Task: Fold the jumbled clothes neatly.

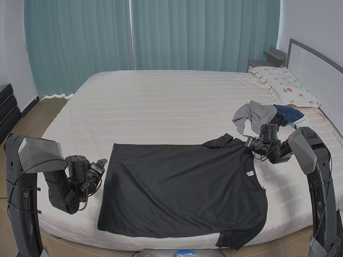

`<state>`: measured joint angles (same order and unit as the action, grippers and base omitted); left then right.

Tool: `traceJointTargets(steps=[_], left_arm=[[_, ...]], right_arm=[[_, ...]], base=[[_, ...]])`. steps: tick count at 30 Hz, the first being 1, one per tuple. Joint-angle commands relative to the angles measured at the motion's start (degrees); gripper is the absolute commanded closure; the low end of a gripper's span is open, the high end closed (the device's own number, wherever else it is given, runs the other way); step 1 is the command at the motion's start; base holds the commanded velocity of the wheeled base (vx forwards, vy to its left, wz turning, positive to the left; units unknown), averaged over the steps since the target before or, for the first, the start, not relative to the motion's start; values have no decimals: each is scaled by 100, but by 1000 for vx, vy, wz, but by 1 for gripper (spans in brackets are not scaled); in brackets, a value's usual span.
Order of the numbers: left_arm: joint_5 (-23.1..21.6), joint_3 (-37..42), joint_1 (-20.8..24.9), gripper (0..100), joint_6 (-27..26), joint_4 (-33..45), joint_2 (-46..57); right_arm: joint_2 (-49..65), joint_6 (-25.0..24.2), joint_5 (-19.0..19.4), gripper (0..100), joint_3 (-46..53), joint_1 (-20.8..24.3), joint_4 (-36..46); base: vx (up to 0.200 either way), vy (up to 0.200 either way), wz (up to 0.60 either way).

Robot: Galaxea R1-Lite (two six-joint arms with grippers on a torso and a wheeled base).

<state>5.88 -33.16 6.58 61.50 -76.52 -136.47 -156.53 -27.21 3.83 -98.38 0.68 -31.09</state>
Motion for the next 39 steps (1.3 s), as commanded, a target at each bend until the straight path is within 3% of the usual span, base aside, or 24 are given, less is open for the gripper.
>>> traceJointTargets(steps=[1,8,9,13,18,24,31,34,39], left_arm=[[1,2,1,0,2,-3,-20],[1,2,1,0,2,-3,-20],[1,2,1,0,2,-3,-20],[1,11,1,0,-7,-3,-20],[-8,29,1,0,11,6,24],[-51,372,124,0,29,-12,358],[-60,890,528,0,29,-3,1044],[-60,943,730,0,37,-3,991],[-60,1066,1047,0,29,6,991]], right_arm=[[-220,-4,-31,100,-24,55,-126],[-352,-12,-93,100,-208,46,-196],[-396,-12,-154,0,-261,46,-205],[-370,-39,-189,0,-147,46,-530],[245,-92,-128,0,706,-16,-864],[1441,-645,74,0,2666,46,-1339],[2539,-505,206,0,5689,415,-3518],[2724,-540,285,0,6454,529,-3967],[2786,-1058,285,0,7307,538,-4635]], base=[[0,0,0],[0,0,0],[0,0,0],[0,0,0],[0,0,0],[0,0,0],[-57,0,0],[-200,0,0],[-200,0,0]])
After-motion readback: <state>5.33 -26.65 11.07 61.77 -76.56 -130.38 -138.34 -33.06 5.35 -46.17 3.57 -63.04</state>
